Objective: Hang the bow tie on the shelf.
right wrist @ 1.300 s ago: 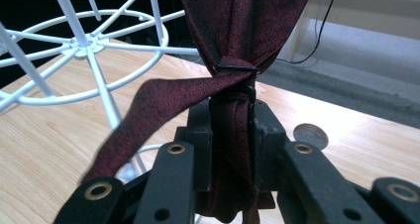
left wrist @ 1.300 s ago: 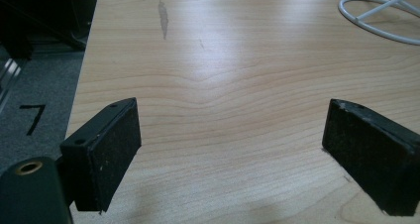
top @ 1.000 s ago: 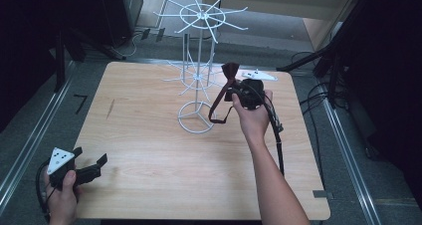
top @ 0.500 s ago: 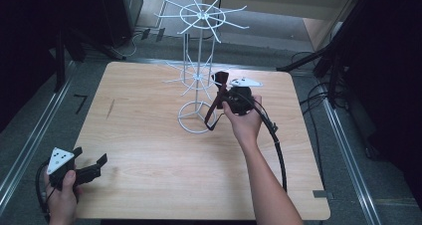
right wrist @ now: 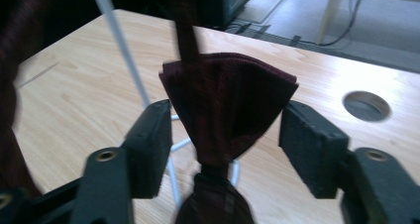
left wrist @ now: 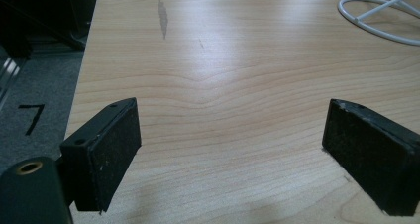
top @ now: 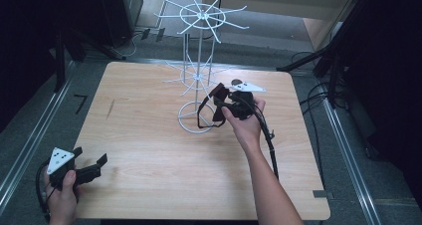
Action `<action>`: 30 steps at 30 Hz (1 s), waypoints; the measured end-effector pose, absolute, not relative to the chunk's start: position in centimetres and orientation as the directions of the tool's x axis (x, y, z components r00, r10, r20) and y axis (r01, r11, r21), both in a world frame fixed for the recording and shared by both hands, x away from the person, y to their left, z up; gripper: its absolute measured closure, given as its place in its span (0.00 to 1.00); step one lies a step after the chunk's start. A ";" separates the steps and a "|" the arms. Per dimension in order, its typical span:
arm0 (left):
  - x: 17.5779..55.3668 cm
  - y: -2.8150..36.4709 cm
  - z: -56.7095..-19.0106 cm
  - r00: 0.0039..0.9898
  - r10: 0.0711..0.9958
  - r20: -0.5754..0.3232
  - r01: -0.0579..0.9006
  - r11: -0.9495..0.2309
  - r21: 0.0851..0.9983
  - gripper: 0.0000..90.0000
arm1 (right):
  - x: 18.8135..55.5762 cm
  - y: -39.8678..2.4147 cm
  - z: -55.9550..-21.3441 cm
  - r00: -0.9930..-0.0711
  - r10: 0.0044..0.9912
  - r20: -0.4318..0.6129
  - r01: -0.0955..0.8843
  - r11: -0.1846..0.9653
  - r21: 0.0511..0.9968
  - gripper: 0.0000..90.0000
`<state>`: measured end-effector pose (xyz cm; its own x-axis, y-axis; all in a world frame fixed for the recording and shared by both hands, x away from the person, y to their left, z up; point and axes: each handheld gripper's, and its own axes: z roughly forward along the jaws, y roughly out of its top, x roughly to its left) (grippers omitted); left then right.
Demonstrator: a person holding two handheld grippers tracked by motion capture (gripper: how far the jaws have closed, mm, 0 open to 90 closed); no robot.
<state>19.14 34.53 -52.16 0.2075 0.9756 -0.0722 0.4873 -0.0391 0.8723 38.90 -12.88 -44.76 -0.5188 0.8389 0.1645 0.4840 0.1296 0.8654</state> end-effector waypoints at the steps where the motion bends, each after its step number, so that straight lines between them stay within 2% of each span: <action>1: 19.1 34.5 -52.2 0.208 0.976 -0.072 0.488 -0.039 0.872 0.10 | 38.8 -13.3 -44.9 -0.519 0.836 0.179 0.492 0.121 0.862 0.37; 7: 19.2 34.5 -52.2 0.209 0.976 -0.069 0.490 -0.043 0.871 0.10 | 37.8 -15.2 -45.3 -0.509 0.842 0.178 0.492 0.115 0.863 0.25; 13: 19.2 34.5 -52.1 0.209 0.975 -0.069 0.492 -0.044 0.869 0.10 | 36.3 -17.3 -45.1 -0.497 0.850 0.175 0.485 0.105 0.868 0.18; 21: 19.2 34.5 -52.1 0.207 0.976 -0.068 0.492 -0.044 0.869 0.10 | 34.5 -19.3 -45.6 -0.477 0.869 0.130 0.478 0.132 0.869 0.15; 30: 19.1 34.5 -52.1 0.208 0.976 -0.068 0.492 -0.044 0.869 0.10 | 32.3 -21.9 -46.5 -0.455 0.879 0.141 0.484 0.111 0.868 0.14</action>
<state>19.14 34.46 -52.14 0.2081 0.9757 -0.0680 0.4922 -0.0444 0.8694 32.32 -21.85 -46.49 -0.4550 0.8792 0.1415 0.4844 0.1110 0.8678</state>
